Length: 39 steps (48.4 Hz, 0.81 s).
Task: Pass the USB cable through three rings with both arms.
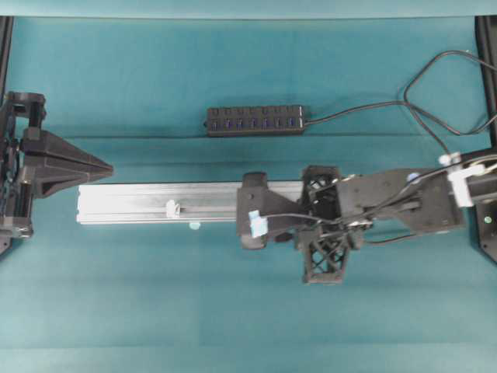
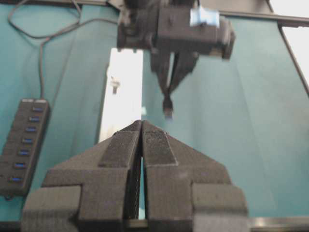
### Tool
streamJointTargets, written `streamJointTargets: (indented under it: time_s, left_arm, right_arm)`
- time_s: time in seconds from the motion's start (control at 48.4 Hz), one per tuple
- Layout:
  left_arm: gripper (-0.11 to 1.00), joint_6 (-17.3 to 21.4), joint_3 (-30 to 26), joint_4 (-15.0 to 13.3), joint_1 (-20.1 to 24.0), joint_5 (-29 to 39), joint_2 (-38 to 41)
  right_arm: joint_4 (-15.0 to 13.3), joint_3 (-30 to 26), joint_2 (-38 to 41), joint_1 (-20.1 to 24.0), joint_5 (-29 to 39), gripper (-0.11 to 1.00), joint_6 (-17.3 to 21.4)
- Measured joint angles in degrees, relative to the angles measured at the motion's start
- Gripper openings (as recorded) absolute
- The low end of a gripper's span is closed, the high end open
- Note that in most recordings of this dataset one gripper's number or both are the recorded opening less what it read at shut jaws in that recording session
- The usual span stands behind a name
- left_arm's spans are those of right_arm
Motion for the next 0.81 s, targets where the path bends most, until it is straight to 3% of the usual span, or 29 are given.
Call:
streamJointTargets:
  time_s: [0.516, 0.806]
  left_arm:
    - [0.03, -0.09, 0.0, 0.0, 0.26, 0.09, 0.0]
    - [0.03, -0.09, 0.0, 0.0, 0.26, 0.09, -0.18]
  right_arm:
    - [-5.98, 0.97, -9.84, -2.11, 12.57, -0.08, 0.0]
    - [-6.5, 6.15, -14.5, -3.16, 13.1, -0.08, 0.0]
